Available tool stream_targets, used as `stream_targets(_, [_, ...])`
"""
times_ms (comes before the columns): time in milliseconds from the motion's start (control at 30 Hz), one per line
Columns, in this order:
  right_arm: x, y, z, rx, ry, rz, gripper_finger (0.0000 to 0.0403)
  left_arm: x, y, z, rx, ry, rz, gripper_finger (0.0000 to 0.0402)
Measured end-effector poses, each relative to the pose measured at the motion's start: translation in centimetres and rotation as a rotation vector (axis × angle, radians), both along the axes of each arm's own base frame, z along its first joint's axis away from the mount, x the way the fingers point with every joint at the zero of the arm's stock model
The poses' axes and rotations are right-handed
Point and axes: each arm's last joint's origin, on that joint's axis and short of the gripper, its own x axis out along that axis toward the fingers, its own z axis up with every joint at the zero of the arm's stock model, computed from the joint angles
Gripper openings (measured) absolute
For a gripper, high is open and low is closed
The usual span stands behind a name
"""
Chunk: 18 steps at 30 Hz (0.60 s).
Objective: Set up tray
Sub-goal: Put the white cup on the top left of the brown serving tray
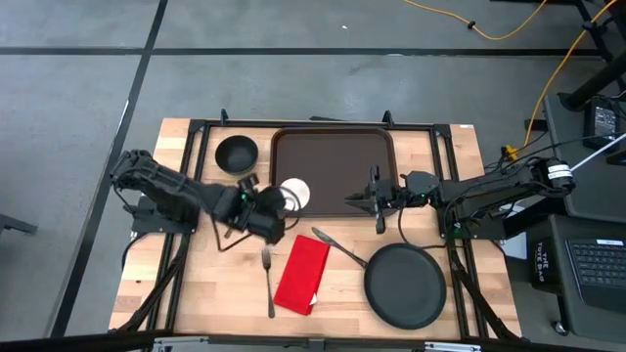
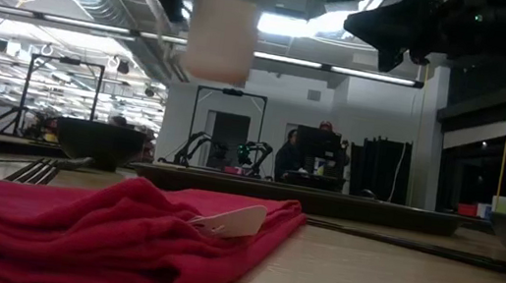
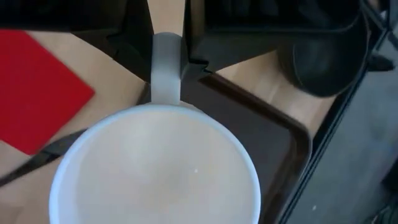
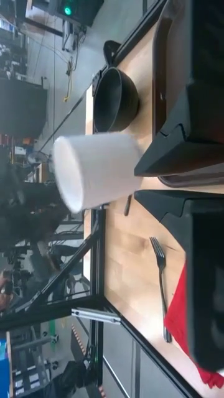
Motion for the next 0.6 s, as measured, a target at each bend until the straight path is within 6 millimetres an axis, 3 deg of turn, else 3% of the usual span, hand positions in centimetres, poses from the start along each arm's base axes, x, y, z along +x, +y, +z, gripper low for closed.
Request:
stream_targets(267, [0.0, 0.7, 0.0, -0.002, 0.0, 0.03, 0.0052, 1.1, 4.1, -3.7, -0.058, 0.017, -0.125, 0.0043])
stream_targets(600, [0.0, 0.7, 0.0, -0.055, -0.002, 0.032, 0.0052, 0.6, 10.9, -3.2, -0.101, -0.054, -0.199, 0.0044])
